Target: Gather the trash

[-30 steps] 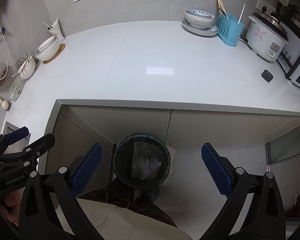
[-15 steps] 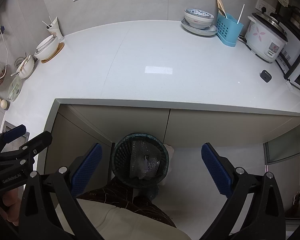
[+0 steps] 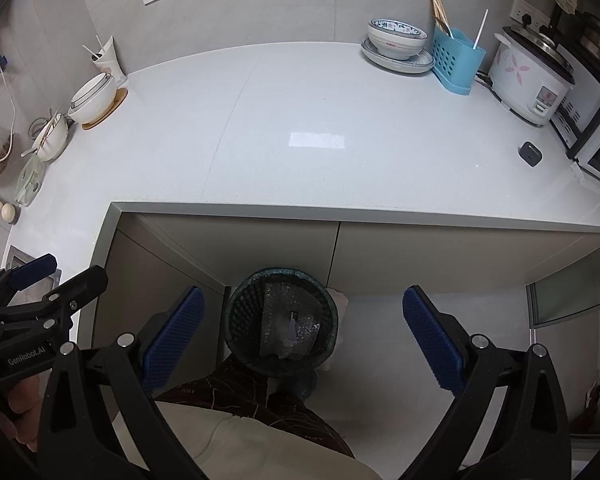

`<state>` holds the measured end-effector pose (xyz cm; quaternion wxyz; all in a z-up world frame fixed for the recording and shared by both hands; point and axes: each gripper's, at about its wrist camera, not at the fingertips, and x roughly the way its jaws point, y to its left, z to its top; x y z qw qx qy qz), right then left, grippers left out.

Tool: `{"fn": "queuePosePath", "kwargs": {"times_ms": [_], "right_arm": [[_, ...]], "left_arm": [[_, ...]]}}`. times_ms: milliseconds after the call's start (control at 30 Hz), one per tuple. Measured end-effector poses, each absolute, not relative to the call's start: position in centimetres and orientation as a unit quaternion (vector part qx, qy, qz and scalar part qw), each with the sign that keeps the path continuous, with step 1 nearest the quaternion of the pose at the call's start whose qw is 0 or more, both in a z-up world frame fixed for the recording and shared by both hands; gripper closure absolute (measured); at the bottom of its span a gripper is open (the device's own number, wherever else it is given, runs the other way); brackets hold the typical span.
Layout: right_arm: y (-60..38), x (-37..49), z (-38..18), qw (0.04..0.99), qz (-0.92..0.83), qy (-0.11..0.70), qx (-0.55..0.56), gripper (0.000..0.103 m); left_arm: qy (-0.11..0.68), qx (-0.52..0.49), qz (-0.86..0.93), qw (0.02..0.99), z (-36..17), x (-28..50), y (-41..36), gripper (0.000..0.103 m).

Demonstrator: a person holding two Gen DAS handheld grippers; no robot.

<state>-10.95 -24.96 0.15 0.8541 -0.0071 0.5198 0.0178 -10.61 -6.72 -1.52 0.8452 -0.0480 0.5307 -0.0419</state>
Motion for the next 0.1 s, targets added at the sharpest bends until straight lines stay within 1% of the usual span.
{"fn": "queuePosePath", "kwargs": {"times_ms": [100], "right_arm": [[-24.91, -10.92, 0.06, 0.853, 0.018, 0.521, -0.007, 0.008]], "left_arm": [[0.532, -0.046, -0.042, 0.844, -1.63, -10.63, -6.76, 0.006]]}}
